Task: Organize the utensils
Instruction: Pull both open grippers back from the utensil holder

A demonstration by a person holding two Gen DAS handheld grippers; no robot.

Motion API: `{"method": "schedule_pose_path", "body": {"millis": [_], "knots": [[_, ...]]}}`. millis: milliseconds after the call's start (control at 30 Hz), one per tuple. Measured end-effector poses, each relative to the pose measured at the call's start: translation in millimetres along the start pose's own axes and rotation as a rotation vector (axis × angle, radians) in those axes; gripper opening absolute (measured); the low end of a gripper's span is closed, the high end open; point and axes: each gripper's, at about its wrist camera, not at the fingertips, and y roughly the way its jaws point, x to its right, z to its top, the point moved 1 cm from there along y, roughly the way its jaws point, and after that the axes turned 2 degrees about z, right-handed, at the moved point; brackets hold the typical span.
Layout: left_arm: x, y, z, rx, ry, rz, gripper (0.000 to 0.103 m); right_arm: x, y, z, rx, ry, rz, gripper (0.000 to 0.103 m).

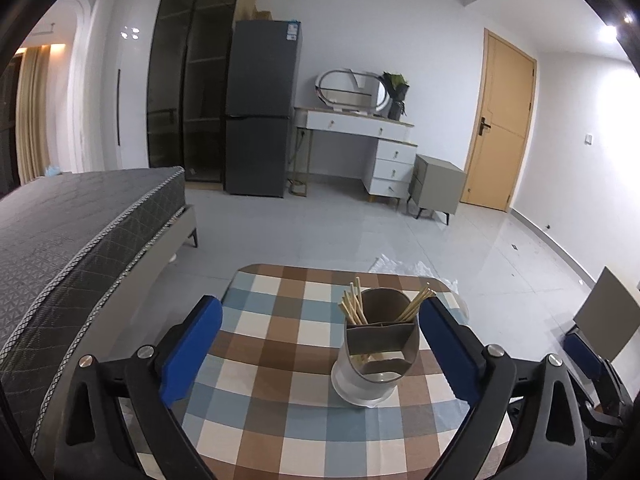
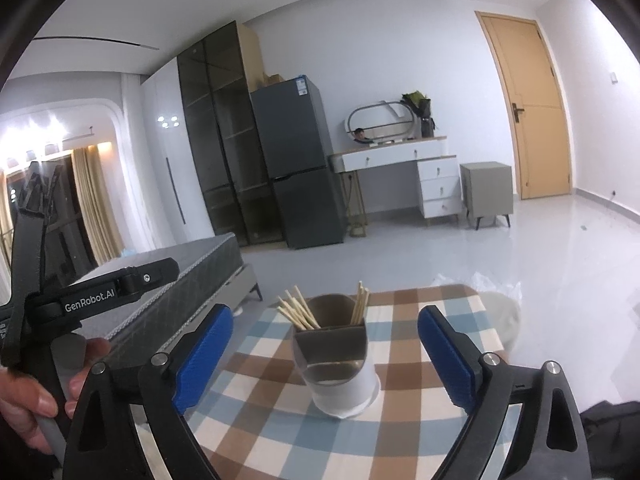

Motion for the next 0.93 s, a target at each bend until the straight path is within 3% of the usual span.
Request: {"method": "schedule_pose_path", "body": {"millis": [933], "knots": [[-10.9, -0.6, -22.7, -0.016, -0.048, -0.015, 0.096, 2.9, -7.9, -11.5, 0.001, 0.007, -0.035, 0.101]]}}
